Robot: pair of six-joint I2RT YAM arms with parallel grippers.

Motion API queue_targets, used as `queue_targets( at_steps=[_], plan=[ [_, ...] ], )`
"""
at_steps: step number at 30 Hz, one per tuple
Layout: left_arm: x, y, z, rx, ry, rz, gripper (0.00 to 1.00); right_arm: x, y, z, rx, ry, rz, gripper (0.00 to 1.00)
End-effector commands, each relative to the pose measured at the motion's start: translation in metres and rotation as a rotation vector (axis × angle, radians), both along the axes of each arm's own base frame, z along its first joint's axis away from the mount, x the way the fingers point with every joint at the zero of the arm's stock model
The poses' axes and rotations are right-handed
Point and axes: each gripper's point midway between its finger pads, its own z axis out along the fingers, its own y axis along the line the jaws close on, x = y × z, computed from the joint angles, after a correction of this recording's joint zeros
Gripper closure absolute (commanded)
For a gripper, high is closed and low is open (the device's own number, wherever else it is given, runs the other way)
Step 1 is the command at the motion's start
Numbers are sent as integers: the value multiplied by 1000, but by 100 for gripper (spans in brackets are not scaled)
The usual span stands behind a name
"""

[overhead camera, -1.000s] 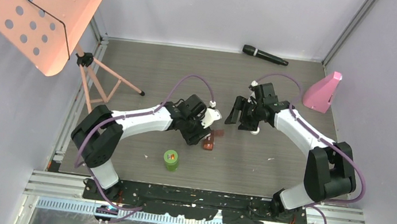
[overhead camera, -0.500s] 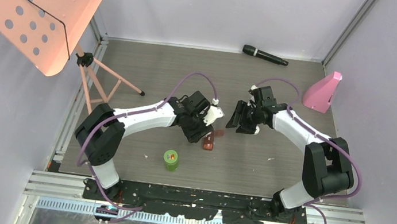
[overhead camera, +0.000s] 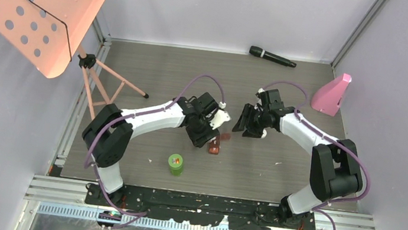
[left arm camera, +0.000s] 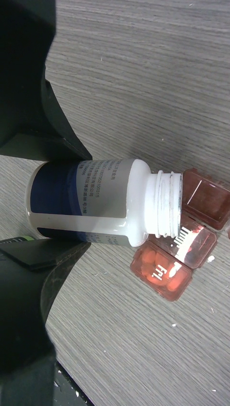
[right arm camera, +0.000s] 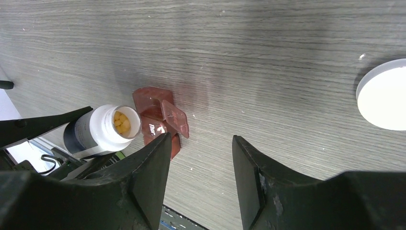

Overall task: Sort the pills into containers
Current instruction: Pour the pill into the pill container.

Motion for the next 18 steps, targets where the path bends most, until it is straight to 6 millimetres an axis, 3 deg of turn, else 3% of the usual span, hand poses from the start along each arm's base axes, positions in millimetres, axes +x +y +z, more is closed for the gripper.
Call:
queue_targets(
  at_steps=[1, 18],
  plan=[
    [3, -12, 16, -36, -5, -11, 100, 2, 2, -3, 30, 7, -12, 44],
    [9, -12, 12, 28, 8, 10, 100, 3, 5, -10, 49, 36, -19, 45]
  ],
)
